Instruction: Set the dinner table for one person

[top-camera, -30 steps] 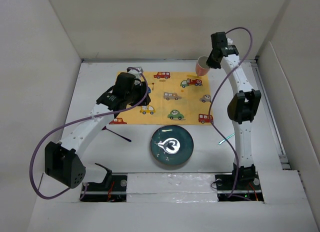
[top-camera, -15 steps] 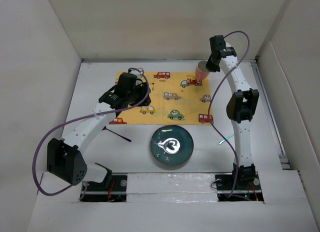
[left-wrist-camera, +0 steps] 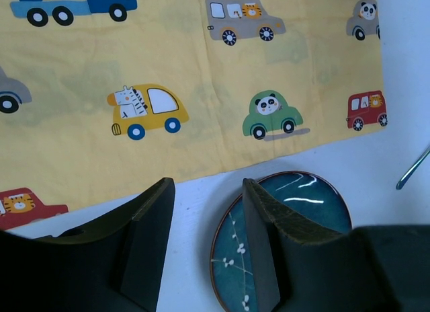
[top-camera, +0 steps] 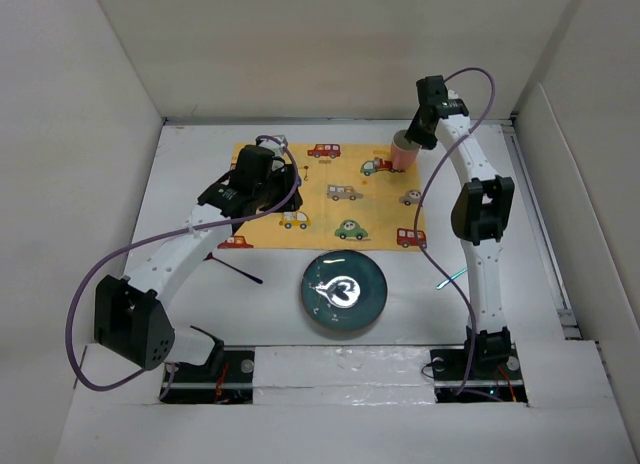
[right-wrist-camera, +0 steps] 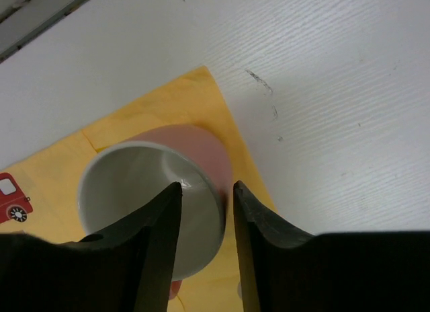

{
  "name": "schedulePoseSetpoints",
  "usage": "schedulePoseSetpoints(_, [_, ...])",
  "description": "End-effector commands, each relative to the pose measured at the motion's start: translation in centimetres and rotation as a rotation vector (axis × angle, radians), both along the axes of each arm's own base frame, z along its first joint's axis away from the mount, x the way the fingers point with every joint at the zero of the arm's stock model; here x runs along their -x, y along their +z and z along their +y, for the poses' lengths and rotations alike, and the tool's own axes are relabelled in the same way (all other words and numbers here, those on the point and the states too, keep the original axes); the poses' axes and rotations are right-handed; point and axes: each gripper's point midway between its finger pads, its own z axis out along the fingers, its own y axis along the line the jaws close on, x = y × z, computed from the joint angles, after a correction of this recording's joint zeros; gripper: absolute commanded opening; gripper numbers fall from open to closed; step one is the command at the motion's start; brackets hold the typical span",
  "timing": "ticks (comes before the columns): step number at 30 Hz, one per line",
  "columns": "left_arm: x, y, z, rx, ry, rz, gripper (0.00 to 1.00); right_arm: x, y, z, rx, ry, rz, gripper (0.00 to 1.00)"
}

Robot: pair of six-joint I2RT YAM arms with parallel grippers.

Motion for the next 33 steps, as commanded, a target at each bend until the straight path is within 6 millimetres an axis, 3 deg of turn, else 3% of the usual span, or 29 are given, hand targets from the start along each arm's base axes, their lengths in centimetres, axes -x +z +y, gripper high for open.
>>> schedulePoseSetpoints(1, [-0.5,1.0,-0.1,0.021,0.015,-0.034,0.42,-1.5,5.2,0.4,-0.058,0.000,-0.146,0.45])
schedulePoseSetpoints(3, [-0.4,1.2,-0.1,0.028,0.016,-0.038,0.42,-1.7,6.5,0.3,-0.080,0.005,-0.177,0.51])
schedulePoseSetpoints(5, [-0.6,1.7,-0.1,0.031,0.019,-0.047,0.42,-1.4,10.2,0.6,-0.126,0.035,-0.247,0.55])
schedulePoseSetpoints(6, [-0.7,1.7,-0.1,0.029,0.021,-0.048,0.42,-1.5,10.4,0.6,-0.128,0.035,-0.258,0.56])
schedulePoseSetpoints(7, [-0.9,2.3,-0.1,0.031,0.026,-0.059,0.42,-1.1,12.8,0.1,-0.139,0.041,-0.304,0.57])
schedulePoseSetpoints(9, [-1.3,3.0,-0.1,0.027,0.029,-0.077,0.40,0.0,15.2,-0.5,-0.137,0.045,-0.352,0.57])
schedulePoseSetpoints(10, [-1.5,3.7,-0.2,0.032,0.029,-0.091,0.40,1.5,17.0,-0.3,-0.143,0.077,-0.395,0.57])
schedulePoseSetpoints(13, [-2.0,4.9,-0.8,0.056,0.014,-0.113,0.26,4.5,19.6,0.7,-0.204,0.165,-0.483,0.20])
schedulePoseSetpoints(14, [-2.1,5.2,-0.9,0.062,0.012,-0.115,0.08,8.0,18.8,1.4,-0.242,0.212,-0.460,0.00])
schedulePoseSetpoints(15, [-2.0,5.2,-1.1,0.070,0.004,-0.110,0.00,9.8,18.4,2.0,-0.267,0.250,-0.461,0.00])
schedulePoseSetpoints(16, [-2.1,5.6,-1.3,0.076,0.002,-0.111,0.00,11.4,18.5,4.0,-0.324,0.329,-0.487,0.00])
schedulePoseSetpoints(17, [-2.2,5.6,-1.4,0.081,-0.001,-0.110,0.00,15.6,15.6,4.8,-0.359,0.368,-0.436,0.00])
schedulePoseSetpoints(19, [-2.2,6.0,-1.5,0.087,-0.001,-0.116,0.00,20.1,13.0,7.7,-0.431,0.471,-0.384,0.00])
schedulePoseSetpoints(20, [-2.3,6.2,-1.4,0.085,0.002,-0.120,0.00,22.2,11.0,8.1,-0.443,0.488,-0.335,0.08])
schedulePoseSetpoints(21, [-2.4,6.4,-1.3,0.082,0.009,-0.125,0.00,25.8,8.0,8.3,-0.458,0.503,-0.269,0.21])
schedulePoseSetpoints(22, [-2.4,6.6,-1.3,0.079,0.010,-0.125,0.00,28.4,6.3,9.2,-0.484,0.542,-0.202,0.34])
schedulePoseSetpoints(23, [-2.5,6.8,-1.2,0.075,0.010,-0.133,0.04,30.3,5.0,9.3,-0.497,0.551,-0.160,0.54])
schedulePoseSetpoints(24, [-2.5,6.7,-1.1,0.067,0.012,-0.130,0.08,33.1,3.1,9.1,-0.506,0.563,-0.120,0.60])
schedulePoseSetpoints(26, [-2.6,6.8,-1.0,0.059,0.017,-0.127,0.14,35.7,1.5,9.2,-0.538,0.567,-0.082,0.68])
schedulePoseSetpoints(28, [-2.8,6.4,-1.1,0.053,0.018,-0.117,0.17,38.0,-0.3,9.3,-0.584,0.576,-0.038,0.69])
schedulePoseSetpoints(33, [-3.0,6.3,-1.6,0.065,0.010,-0.094,0.20,40.6,-3.6,11.1,-0.659,0.619,0.101,0.70])
